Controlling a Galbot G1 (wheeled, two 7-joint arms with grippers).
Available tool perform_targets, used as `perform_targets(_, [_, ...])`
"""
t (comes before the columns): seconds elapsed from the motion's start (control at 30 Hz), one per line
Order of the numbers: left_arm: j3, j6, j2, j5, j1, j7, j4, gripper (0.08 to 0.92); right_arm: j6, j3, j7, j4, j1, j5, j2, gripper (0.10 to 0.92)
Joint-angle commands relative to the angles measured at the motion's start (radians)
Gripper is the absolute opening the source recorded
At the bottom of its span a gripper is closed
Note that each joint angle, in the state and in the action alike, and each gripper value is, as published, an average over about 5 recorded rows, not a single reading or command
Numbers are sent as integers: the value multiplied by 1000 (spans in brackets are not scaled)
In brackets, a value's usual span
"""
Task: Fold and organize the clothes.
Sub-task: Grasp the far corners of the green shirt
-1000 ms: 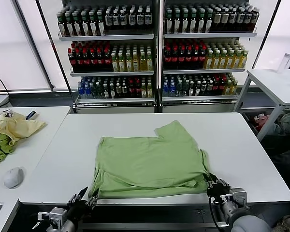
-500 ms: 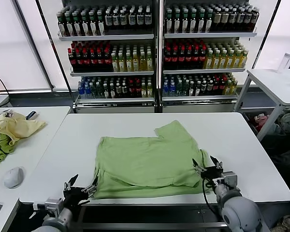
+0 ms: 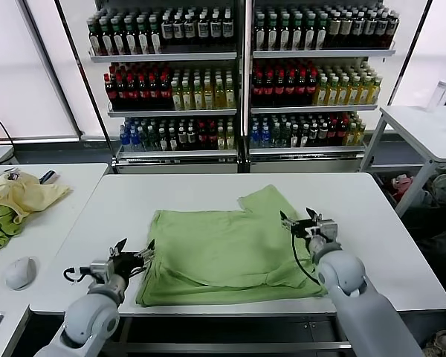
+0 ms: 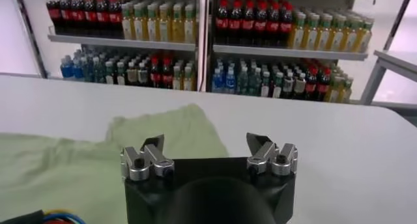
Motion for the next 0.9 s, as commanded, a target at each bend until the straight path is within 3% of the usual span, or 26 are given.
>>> perform_targets(0.03, [161,-4,-49,-24,-364,-30,359,823,3,-115,0,-288,280,28,44,823])
perform_targets(0.33, [209,-7,-99,-22,-483,-33,490,823,19,-153,-7,-491,368,16,110,823])
perform_targets(0.9, [238,36,-131,-50,-511,0,549,823,24,-155,-22,-651,408,-12,188,823])
